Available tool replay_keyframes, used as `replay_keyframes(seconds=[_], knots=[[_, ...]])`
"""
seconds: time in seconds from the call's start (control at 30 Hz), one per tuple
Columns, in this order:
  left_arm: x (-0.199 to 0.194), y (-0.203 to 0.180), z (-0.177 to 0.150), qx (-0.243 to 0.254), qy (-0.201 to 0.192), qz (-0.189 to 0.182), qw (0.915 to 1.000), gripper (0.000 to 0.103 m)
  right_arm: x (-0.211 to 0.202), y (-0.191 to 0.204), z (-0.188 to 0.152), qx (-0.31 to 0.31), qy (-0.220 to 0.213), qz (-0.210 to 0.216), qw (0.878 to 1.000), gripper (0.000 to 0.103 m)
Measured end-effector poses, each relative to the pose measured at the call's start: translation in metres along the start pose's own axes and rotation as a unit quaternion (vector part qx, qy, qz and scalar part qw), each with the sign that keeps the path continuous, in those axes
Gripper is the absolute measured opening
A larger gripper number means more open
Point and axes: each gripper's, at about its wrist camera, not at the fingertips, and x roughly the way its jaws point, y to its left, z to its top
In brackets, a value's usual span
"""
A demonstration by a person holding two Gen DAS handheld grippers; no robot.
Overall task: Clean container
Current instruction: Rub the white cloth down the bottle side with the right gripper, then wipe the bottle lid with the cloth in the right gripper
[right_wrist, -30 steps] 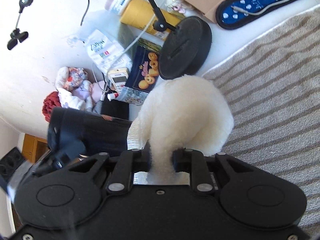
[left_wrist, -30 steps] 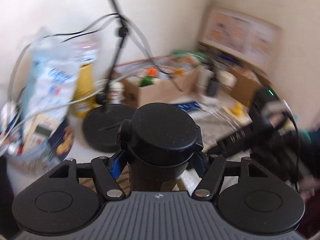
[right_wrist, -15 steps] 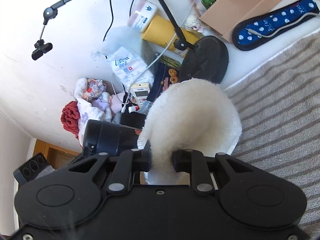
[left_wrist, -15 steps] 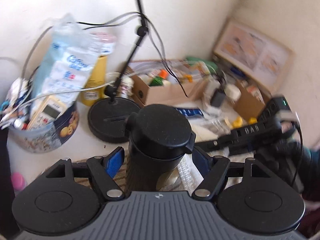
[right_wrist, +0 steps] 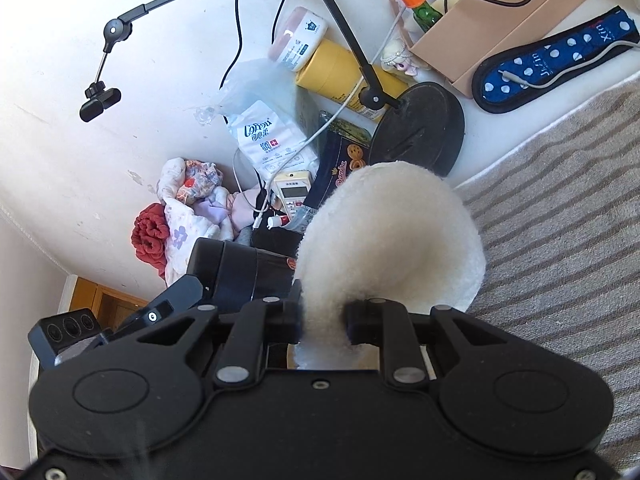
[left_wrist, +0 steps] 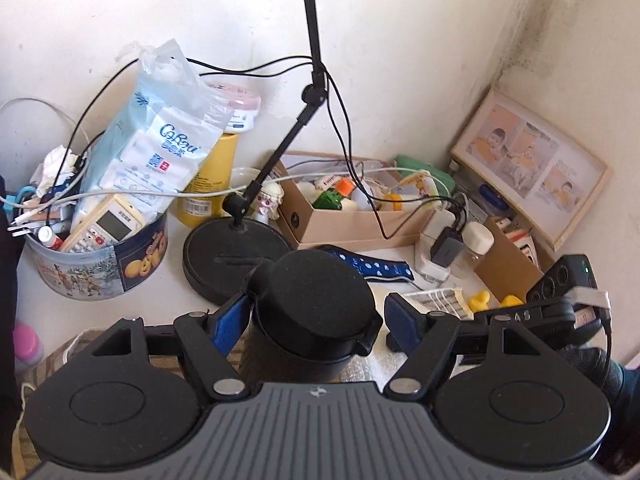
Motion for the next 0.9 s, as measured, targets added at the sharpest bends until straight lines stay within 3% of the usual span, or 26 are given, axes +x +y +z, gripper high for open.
replay_keyframes(seconds=[0.3, 0.4, 0.6, 0.9], knots=[[0.002, 0.021, 0.005, 0.055, 0.009, -0.07, 0.996, 0.071, -0.001, 0.018, 0.008, -0.026, 0.005, 0.022, 0.999, 0.018], [0.004, 0.014, 0.004, 0.09, 0.018, -0.063, 0.9938, 0.071, -0.001, 0.034, 0.013, -0.053, 0.01, 0.042, 0.998, 0.018], [0.003, 0.01, 0.001, 0.102, 0.018, -0.055, 0.9931, 0.071, -0.002, 0.064, 0.025, -0.081, 0.006, 0.093, 0.992, 0.018], [0.0, 0.011, -0.001, 0.11, 0.017, -0.04, 0.993, 0.071, 0.017, 0.05, 0.015, -0.053, 0.0, 0.075, 0.996, 0.017]])
